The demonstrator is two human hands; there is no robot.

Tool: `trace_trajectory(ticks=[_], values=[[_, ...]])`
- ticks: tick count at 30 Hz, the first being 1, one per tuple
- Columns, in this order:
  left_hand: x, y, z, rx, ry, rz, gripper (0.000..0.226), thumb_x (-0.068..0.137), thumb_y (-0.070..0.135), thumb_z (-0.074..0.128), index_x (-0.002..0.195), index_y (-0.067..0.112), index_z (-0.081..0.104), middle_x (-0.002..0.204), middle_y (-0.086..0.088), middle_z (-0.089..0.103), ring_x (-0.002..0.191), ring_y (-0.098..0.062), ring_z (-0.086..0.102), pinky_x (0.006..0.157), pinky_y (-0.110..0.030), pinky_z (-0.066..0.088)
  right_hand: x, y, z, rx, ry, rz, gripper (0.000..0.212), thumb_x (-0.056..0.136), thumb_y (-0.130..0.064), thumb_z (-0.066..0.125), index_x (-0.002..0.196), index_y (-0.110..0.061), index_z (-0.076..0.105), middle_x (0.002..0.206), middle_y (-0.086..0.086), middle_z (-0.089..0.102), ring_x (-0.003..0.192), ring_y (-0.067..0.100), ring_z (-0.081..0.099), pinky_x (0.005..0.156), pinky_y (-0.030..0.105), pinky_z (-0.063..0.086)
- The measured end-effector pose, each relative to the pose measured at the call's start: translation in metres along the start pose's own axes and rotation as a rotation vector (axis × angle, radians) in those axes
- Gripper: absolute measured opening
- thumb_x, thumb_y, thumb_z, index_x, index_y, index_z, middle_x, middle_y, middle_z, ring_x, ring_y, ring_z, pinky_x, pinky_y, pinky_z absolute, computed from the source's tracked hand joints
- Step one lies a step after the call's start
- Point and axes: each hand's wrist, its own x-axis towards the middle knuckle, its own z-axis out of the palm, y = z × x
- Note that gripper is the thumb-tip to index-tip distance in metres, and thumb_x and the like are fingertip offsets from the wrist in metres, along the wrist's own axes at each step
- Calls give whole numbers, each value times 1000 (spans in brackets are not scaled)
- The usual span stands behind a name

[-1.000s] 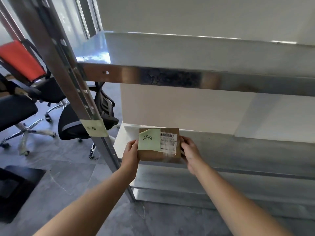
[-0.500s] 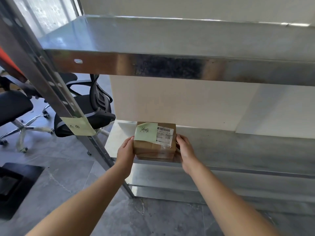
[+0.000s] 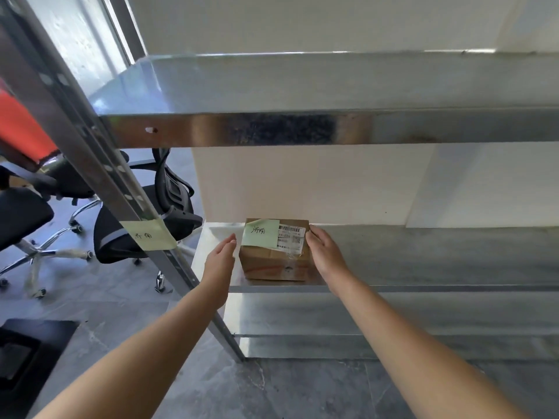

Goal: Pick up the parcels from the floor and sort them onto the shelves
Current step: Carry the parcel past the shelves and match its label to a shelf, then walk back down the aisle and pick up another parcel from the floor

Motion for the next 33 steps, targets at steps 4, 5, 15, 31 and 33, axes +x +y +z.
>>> trace_trajectory(ticks=[4, 5, 15, 31, 33], values=[[-36, 34, 4, 126, -3, 208, 46, 107, 27, 43, 154, 28, 42, 157, -2, 44, 145, -24, 39, 115, -37, 29, -17, -30, -16, -58, 48, -51, 45, 105, -26, 44, 148, -15, 43, 155, 5, 40, 142, 19, 38, 112, 28, 30], [-45, 42, 6, 146, -24, 249, 47, 108, 27, 42, 155, 29, 40, 159, -3, 41, 147, -23, 36, 115, -37, 29, -23, -40, -21, -74, 67, -77, 45, 105, -26, 43, 149, -16, 42, 157, 5, 38, 144, 19, 36, 112, 28, 29], [-134, 95, 28, 503, -232, 798, 56, 108, 40, 33, 161, 30, 20, 170, 13, 9, 157, -8, 2, 127, -46, 7, -114, -109, -59, -74, 312, -242, 54, 107, -38, 35, 157, -27, 20, 166, -5, 13, 153, 17, 12, 124, 48, 18], [-299, 124, 90, 495, -401, 1367, 56, 110, 27, 27, 162, 17, 9, 169, 7, -1, 151, 0, -15, 125, -24, -12, -322, -146, -161, -573, 825, -486, 60, 107, -35, 33, 159, -19, 8, 168, 0, 7, 154, 17, 5, 126, 40, 8], [-321, 121, 104, 482, -438, 1362, 57, 110, 28, 26, 162, 16, 7, 171, 4, -2, 152, -3, -15, 124, -24, -13, -348, -141, -177, -632, 887, -483, 60, 107, -34, 32, 159, -18, 7, 168, 1, 6, 154, 16, 4, 126, 42, 5]])
